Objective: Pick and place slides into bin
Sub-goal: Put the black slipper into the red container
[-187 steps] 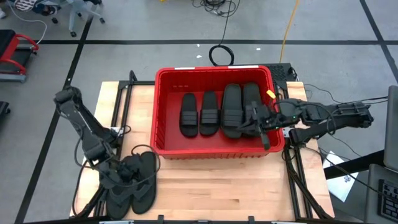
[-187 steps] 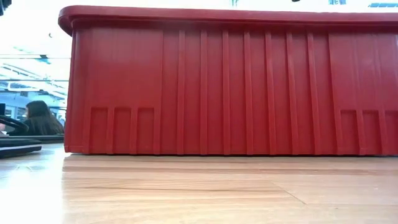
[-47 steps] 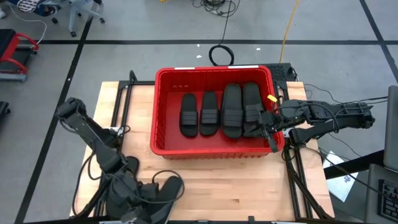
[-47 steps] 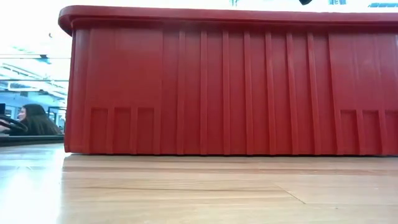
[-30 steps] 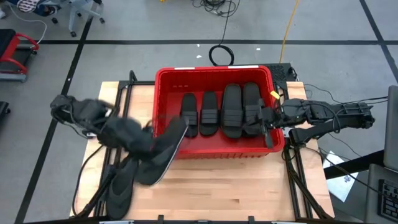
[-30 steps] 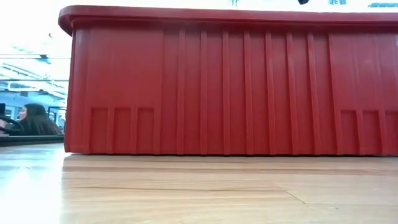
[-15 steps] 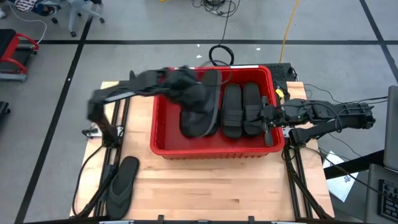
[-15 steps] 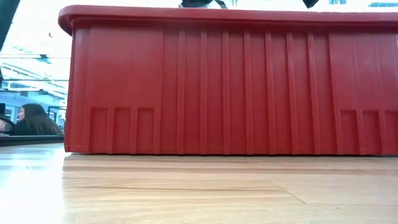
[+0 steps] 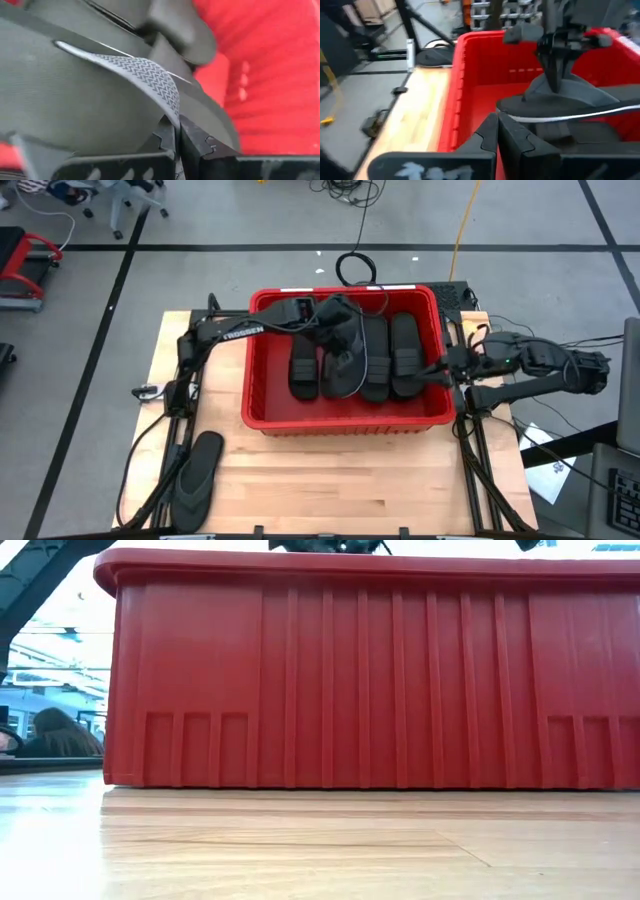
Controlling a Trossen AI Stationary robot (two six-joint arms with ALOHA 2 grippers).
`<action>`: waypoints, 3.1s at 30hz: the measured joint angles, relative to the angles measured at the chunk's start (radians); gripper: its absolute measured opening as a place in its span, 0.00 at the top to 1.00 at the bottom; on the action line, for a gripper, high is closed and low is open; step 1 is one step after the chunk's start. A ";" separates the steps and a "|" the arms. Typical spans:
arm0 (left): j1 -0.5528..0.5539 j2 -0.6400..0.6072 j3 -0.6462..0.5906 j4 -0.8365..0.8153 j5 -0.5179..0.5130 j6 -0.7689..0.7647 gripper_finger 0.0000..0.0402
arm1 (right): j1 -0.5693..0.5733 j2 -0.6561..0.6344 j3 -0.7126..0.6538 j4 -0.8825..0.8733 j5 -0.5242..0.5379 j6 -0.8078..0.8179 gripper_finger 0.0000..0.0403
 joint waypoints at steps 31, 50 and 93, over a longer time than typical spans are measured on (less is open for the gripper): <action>0.054 0.005 -0.334 0.234 0.079 -0.084 1.00 | 0.000 -0.029 0.000 -0.029 0.057 0.055 1.00; 0.027 0.071 -0.333 0.243 0.146 -0.067 0.97 | 0.000 -0.021 0.000 -0.030 0.052 0.076 1.00; 0.045 -0.006 -0.333 0.225 0.102 0.086 0.23 | 0.001 -0.022 0.000 -0.069 -0.004 0.108 1.00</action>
